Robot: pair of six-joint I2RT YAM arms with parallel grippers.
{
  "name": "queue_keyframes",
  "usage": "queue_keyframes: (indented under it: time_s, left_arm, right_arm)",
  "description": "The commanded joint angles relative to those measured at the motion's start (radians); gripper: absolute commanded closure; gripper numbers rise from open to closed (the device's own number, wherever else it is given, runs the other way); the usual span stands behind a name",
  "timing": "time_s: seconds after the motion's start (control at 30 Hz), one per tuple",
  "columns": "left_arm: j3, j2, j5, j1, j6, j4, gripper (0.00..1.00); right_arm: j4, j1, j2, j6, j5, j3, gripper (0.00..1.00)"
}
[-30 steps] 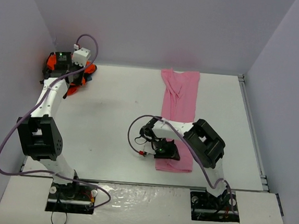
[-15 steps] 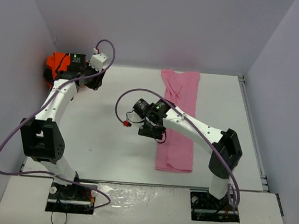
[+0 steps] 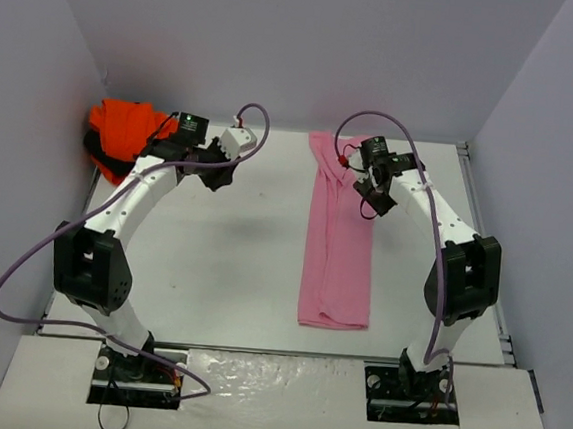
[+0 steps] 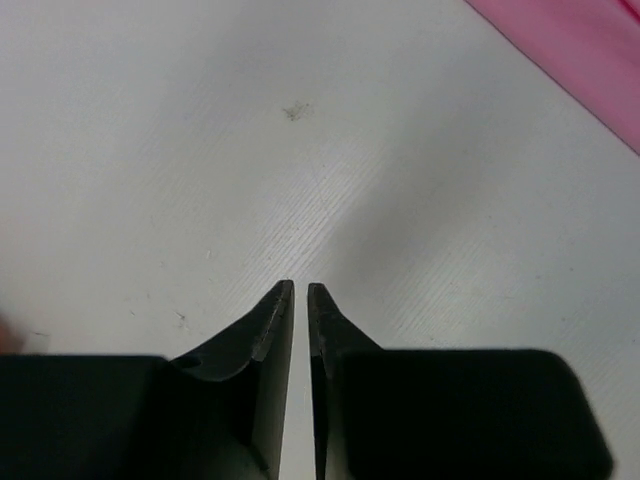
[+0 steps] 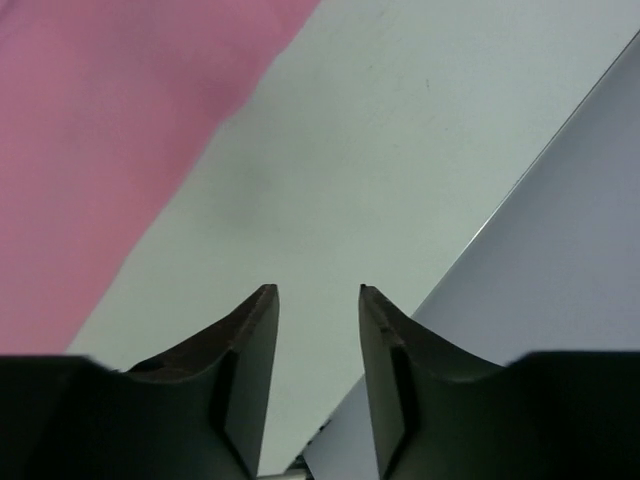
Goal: Fold and stack the t-shirts
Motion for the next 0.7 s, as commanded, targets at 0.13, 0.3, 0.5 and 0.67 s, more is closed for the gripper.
queue_keyframes:
  time_s: [0.13,0.3,0.5,0.67]
  left_arm:
    - [-0.025,-0.052,-0.104,-0.313,0.180,-0.099,0.71]
    - [-0.101,-0.060,-0.144,-0.468,0.186,-0.148,0.51]
    - [-0.195,-0.094,-0.137,-0.496,0.200,-0.131,0.55]
    - [-0.230,-0.096,-0.184,-0.586,0.205,-0.107,0.56]
  right_arm:
    - [0.108,-0.114,0.144,0.132,0.109,0.200,0.60]
    - [0.103,-0.169,0.142,0.127,0.037,0.198,0.62]
    - [0.104,-0.217,-0.070,0.044,-0.117,0.038,0.53]
    - [0.103,-0.321,-0.123,0.037,-0.170,-0.018,0.46]
